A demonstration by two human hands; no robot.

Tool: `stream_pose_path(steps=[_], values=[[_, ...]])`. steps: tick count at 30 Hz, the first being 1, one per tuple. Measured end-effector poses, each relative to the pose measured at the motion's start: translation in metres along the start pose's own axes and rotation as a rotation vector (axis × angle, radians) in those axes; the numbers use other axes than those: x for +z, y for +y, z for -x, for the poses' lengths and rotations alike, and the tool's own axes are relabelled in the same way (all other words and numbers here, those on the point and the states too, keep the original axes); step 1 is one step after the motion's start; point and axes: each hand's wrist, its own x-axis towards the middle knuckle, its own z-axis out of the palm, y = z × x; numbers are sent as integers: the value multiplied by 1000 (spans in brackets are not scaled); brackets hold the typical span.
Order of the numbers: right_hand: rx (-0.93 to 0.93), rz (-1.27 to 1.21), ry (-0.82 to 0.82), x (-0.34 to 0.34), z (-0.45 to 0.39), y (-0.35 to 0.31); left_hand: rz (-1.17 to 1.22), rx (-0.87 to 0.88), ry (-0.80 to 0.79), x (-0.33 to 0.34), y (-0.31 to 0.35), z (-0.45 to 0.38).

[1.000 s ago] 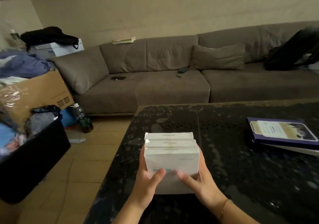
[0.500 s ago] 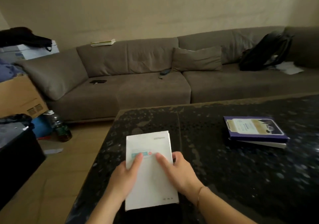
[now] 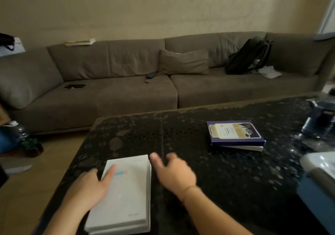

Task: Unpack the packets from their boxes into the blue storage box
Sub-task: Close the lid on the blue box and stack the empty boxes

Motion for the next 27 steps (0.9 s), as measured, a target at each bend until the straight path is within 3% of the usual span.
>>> stream_pose_path(steps=[4,5,7,10,16,22,27], values=[[105,-91,579,-84,-45,80,324,299,275,-10,64,11],[200,-82,673,-102,-57,100,431,381,236,-5,92,12],[359,-145,747,-130,-78,132,586,443,-16,21,149,10],[448,-360,703,-150,-102,163,717,299,-437,72,225,7],[404,-564,619,-158,-108,179,741,181,-518,142,297,-3],[414,-622,615,-163,-96,177,856,134,-382,162,307,14],[401,-827,474,-144,-68,158,1147,188,-108,137,277,37]])
